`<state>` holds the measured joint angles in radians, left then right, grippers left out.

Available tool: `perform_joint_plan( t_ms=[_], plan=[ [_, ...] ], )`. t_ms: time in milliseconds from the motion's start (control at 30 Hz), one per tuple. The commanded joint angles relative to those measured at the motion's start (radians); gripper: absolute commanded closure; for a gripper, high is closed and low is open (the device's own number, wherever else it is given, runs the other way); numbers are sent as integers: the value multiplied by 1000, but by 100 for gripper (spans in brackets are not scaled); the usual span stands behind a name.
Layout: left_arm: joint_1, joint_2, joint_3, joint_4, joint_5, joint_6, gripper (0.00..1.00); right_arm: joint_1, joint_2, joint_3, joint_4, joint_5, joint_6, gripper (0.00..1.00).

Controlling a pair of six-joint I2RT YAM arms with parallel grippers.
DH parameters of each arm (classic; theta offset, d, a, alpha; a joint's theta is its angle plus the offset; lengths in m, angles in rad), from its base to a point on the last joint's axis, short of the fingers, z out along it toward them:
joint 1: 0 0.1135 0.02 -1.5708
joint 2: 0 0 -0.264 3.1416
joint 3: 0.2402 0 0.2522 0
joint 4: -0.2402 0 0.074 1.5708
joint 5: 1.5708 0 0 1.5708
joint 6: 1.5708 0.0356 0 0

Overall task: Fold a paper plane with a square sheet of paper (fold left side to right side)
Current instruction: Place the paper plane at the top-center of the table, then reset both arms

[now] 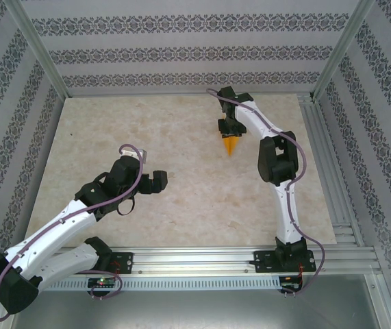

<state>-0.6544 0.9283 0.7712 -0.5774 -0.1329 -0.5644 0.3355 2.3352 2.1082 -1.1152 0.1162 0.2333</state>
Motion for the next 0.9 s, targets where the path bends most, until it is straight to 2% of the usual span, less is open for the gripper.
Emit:
perform_joint_plan(
  t_ms=[0,133,333,467,600,733,867],
  plan=[
    [13,-5,26,-14,-43,-6,0,22,-149,-43,-25,55,-1,69],
    [13,-3,38,-4,-153,-23,0,36,-345,-178,18,84,12,65],
    [41,-5,58,28,-351,-10,0,23,-744,-555,188,77,31,56],
    [104,-24,27,113,-406,26,0,-14,-992,-819,324,61,25,48],
    [165,-31,-24,212,-496,90,0,-64,-1191,-1055,458,102,9,34],
    [206,-23,-110,339,-666,174,0,-121,-1360,-1280,633,146,-3,3],
    [239,-23,-222,515,-719,294,0,-181,-1464,-1474,848,191,-40,2]
  ],
)
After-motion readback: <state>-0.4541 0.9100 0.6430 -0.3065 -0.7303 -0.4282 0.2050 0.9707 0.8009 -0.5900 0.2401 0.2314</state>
